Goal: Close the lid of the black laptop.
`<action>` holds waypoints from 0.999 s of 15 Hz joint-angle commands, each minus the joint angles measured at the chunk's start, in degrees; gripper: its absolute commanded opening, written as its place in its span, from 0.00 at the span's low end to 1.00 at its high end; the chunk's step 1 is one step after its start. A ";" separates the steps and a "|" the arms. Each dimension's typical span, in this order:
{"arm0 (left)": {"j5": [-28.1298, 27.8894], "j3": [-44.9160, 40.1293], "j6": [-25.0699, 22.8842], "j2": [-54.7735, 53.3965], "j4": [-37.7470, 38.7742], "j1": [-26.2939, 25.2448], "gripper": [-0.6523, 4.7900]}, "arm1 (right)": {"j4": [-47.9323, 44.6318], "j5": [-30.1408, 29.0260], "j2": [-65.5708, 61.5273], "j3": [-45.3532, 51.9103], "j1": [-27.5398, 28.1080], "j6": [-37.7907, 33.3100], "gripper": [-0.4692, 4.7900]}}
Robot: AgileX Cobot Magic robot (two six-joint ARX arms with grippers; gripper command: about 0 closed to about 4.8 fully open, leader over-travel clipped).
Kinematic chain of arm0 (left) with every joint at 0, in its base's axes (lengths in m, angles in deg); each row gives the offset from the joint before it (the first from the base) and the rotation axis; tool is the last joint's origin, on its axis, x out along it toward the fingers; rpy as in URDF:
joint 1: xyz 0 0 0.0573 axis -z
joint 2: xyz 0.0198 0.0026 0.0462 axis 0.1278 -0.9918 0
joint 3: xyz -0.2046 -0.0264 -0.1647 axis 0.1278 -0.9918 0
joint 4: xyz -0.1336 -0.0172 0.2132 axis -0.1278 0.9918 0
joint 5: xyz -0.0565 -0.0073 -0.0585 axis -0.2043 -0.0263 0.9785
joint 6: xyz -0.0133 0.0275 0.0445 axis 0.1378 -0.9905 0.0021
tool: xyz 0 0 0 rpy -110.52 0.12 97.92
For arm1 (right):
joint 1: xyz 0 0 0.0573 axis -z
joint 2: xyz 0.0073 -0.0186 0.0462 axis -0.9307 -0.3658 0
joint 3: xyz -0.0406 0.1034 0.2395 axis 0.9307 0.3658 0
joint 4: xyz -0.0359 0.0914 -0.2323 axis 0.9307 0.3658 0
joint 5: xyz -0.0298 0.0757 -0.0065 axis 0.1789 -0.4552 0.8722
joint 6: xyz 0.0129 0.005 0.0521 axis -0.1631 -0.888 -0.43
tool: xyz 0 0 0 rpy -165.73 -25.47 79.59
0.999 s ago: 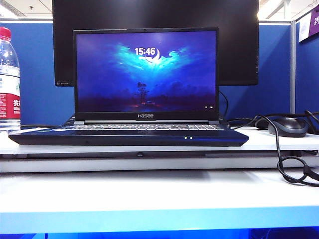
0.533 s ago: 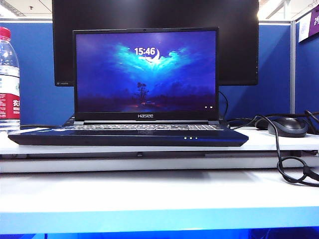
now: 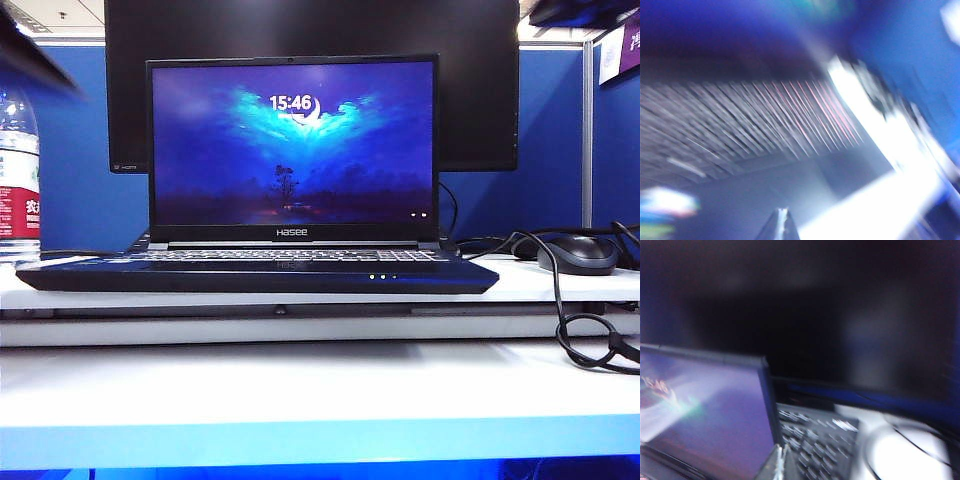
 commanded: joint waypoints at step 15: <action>-10.56 4.72 -8.72 -25.51 3.74 18.97 0.11 | 7.23 -18.75 -28.13 -31.30 0.17 0.22 0.09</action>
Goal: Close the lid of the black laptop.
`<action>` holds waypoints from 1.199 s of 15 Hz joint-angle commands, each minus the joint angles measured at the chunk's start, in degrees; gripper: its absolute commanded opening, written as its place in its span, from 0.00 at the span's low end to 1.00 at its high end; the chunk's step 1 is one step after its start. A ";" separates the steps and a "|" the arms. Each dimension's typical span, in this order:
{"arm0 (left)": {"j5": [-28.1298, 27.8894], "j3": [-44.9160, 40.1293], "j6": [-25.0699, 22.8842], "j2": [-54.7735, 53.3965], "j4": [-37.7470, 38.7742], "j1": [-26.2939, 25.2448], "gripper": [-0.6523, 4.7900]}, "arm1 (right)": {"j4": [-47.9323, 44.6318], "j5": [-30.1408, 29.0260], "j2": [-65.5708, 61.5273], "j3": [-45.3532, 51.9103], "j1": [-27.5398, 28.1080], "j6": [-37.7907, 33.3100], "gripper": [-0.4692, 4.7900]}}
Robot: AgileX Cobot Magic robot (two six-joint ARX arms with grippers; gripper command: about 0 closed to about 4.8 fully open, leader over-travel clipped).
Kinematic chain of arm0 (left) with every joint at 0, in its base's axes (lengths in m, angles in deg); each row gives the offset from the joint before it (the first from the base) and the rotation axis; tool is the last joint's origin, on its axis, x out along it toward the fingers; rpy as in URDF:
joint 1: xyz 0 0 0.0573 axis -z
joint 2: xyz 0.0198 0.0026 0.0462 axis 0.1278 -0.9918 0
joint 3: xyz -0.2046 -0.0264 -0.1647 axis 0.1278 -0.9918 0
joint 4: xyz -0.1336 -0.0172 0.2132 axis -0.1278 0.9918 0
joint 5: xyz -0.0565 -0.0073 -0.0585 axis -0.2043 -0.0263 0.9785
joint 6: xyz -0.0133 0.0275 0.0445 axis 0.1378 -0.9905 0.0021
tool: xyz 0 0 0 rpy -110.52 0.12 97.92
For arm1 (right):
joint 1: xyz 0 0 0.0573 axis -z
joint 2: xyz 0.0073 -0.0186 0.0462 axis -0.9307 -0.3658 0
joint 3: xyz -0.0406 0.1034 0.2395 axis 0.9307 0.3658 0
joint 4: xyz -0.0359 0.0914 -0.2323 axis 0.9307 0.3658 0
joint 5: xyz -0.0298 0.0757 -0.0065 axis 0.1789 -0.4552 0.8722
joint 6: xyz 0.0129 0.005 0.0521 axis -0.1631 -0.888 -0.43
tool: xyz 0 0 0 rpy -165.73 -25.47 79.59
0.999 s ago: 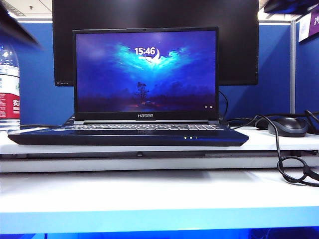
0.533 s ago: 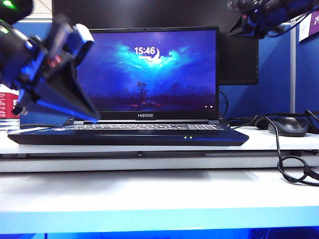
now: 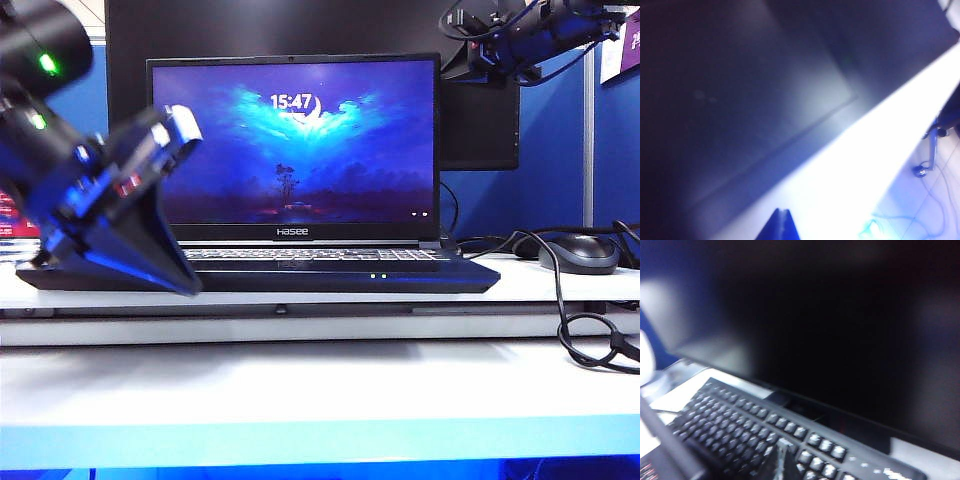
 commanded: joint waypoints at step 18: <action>-0.02 0.24 1.55 -2.01 -7.74 0.04 0.11 | 12.94 -28.33 0.22 -0.61 -1.20 1.86 0.09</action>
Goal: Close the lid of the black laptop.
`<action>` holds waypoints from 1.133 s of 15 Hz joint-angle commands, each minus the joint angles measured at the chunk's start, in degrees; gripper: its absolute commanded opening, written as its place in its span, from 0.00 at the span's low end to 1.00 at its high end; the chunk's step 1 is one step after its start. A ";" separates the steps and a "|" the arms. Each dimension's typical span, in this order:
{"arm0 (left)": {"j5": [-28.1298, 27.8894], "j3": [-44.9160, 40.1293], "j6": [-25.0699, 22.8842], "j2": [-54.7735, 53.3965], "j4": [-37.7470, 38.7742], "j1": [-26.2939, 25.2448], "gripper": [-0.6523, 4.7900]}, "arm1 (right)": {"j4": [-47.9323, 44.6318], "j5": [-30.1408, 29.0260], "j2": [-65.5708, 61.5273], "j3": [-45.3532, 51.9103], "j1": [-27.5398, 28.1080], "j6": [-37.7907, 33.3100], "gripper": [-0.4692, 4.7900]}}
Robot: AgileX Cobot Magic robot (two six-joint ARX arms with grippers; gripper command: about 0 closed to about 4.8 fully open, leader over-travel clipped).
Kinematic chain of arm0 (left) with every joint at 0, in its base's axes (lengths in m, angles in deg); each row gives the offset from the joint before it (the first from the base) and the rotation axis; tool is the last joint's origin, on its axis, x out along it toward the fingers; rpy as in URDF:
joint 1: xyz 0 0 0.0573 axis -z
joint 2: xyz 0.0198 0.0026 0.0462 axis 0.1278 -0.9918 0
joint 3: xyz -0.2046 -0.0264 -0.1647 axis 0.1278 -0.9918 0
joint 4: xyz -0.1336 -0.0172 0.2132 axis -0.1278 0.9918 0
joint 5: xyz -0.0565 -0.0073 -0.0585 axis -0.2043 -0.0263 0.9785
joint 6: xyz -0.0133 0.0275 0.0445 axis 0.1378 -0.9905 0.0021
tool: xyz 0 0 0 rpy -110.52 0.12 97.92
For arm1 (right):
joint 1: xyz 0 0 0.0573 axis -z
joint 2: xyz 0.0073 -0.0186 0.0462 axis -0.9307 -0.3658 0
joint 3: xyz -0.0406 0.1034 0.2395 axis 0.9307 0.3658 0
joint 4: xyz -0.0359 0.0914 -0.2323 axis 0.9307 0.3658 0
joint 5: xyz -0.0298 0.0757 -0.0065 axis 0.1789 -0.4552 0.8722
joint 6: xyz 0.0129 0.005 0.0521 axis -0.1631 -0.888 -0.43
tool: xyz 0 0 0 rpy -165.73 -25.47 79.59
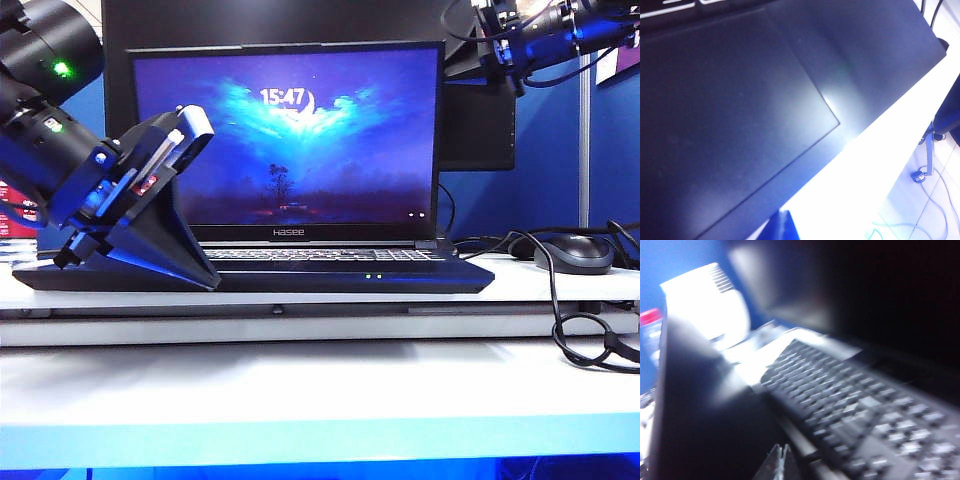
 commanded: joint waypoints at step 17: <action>-2.08 0.02 0.85 -0.22 -2.89 -0.26 0.11 | 28.39 -7.65 0.26 -0.04 -6.78 16.39 0.09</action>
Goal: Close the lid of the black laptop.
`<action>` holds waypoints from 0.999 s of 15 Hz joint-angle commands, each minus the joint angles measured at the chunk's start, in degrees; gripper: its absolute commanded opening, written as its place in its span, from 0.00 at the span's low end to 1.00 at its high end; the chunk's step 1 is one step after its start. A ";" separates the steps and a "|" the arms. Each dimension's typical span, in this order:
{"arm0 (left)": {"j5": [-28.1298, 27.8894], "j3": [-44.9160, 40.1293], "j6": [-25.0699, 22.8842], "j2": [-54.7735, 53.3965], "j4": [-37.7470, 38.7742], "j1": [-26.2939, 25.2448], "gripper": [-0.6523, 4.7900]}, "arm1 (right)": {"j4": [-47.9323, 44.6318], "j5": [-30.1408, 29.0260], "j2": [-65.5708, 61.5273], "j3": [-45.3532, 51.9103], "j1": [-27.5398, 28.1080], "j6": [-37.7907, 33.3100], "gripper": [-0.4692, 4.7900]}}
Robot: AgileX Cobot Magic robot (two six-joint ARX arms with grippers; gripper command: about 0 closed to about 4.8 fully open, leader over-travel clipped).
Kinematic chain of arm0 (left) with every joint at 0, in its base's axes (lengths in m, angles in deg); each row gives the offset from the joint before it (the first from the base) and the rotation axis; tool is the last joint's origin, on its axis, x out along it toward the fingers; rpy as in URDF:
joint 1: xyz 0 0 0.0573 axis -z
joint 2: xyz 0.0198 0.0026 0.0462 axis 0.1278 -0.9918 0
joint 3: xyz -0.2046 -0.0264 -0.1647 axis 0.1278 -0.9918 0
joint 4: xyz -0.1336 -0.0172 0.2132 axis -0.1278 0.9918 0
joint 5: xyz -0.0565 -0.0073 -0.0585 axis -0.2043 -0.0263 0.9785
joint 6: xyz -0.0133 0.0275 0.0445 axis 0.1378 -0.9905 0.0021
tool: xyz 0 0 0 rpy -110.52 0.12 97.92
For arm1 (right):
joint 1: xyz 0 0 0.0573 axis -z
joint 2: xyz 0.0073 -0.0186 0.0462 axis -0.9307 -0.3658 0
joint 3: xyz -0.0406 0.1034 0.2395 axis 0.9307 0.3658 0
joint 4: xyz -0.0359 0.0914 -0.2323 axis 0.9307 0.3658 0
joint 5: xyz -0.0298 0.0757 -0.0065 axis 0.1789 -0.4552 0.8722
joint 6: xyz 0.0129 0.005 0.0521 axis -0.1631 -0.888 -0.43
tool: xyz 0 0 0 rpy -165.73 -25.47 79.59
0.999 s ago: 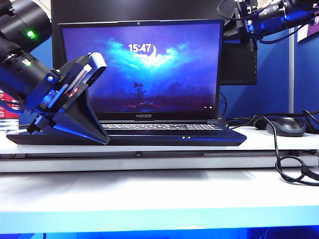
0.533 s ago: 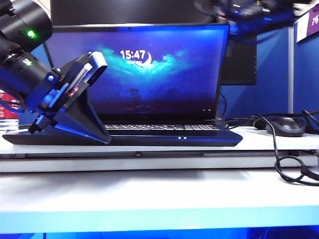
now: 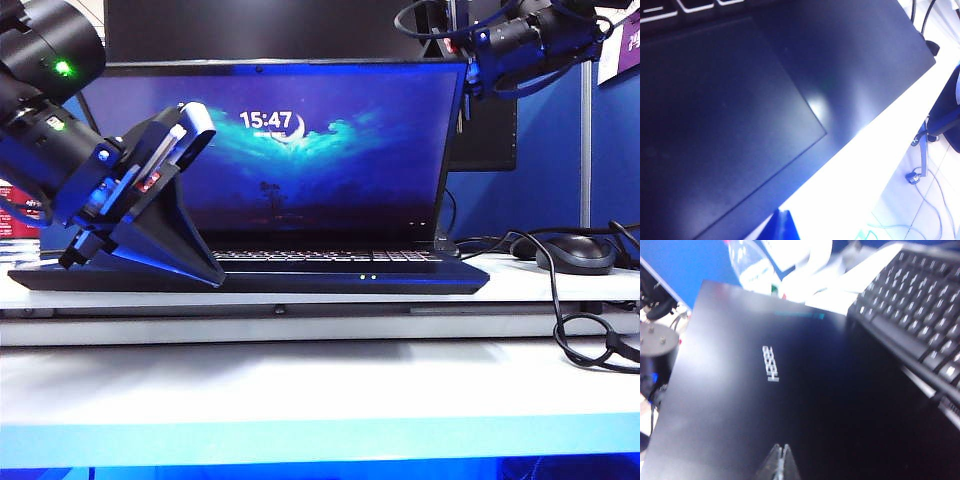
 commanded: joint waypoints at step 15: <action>11.10 0.07 -0.07 -0.11 0.35 -0.31 0.11 | 18.25 0.61 0.22 -0.04 -3.80 13.81 0.09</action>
